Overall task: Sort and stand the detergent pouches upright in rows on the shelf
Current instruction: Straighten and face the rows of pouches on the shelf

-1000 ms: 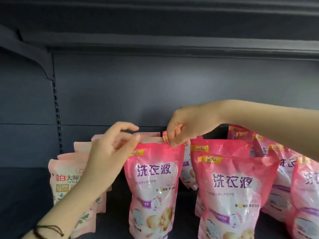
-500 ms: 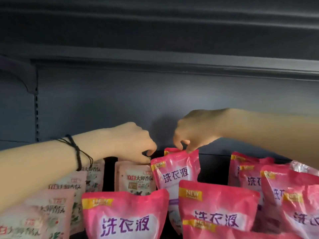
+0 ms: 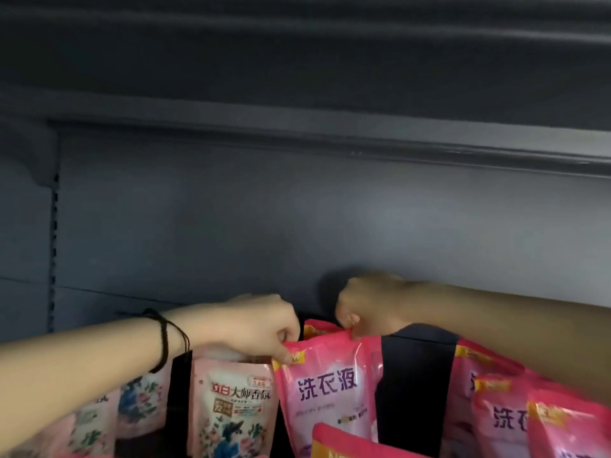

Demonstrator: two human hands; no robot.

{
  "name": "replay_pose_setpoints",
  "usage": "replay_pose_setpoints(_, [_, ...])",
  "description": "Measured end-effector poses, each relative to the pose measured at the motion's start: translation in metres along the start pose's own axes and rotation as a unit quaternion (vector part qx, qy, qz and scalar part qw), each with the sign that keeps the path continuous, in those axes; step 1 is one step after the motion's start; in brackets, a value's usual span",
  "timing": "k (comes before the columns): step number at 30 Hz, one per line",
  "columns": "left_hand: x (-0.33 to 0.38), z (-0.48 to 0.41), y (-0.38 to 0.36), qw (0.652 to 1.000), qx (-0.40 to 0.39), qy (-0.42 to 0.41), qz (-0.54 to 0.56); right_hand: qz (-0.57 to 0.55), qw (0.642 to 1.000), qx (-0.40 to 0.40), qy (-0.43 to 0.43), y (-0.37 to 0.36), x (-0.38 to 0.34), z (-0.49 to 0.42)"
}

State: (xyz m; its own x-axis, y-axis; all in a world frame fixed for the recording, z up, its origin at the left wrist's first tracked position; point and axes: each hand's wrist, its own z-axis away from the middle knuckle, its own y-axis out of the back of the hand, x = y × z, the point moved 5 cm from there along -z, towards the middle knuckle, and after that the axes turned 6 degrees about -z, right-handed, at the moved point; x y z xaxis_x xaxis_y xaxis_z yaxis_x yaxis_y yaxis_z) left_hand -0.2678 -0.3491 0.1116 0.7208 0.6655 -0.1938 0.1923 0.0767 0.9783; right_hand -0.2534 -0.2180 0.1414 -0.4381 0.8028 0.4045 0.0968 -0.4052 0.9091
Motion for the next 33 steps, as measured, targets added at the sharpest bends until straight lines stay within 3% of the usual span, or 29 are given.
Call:
replay_pose_setpoints(6, [-0.002, 0.018, 0.024, 0.993, 0.073, 0.021, 0.092, -0.036, 0.995, -0.063, -0.061, 0.020, -0.005, 0.030])
replay_pose_setpoints(11, [-0.019, 0.039, 0.057, 0.955, 0.153, 0.030, 0.252, -0.082, 0.986, 0.056, -0.131, 0.061, 0.002, 0.055])
replay_pose_setpoints(13, [-0.026, 0.048, 0.070, 0.922, 0.187, 0.053, 0.336, -0.174, 0.963, 0.136, -0.154, 0.079, 0.007, 0.064])
replay_pose_setpoints(15, [-0.032, 0.057, 0.086, 0.859, 0.235, 0.066, 0.451, -0.333, 0.897, 0.233, -0.172, 0.097, 0.009, 0.073])
replay_pose_setpoints(18, [-0.040, 0.070, 0.108, 0.762, 0.354, 0.097, 0.534, -0.553, 0.729, 0.362, -0.177, 0.117, 0.004, 0.076])
replay_pose_setpoints(20, [-0.045, 0.077, 0.118, 0.701, 0.424, 0.114, 0.562, -0.618, 0.641, 0.420, -0.176, 0.128, -0.005, 0.069])
replay_pose_setpoints(24, [-0.052, 0.099, 0.139, 0.599, 0.479, 0.125, 0.629, -0.685, 0.509, 0.496, -0.158, 0.151, -0.029, 0.057])
replay_pose_setpoints(28, [-0.058, 0.135, 0.155, 0.552, 0.487, 0.109, 0.668, -0.732, 0.415, 0.533, -0.092, 0.171, -0.061, 0.062])
replay_pose_setpoints(33, [-0.050, 0.180, 0.153, 0.501, 0.491, 0.101, 0.706, -0.777, 0.364, 0.512, -0.045, 0.180, -0.103, 0.074])
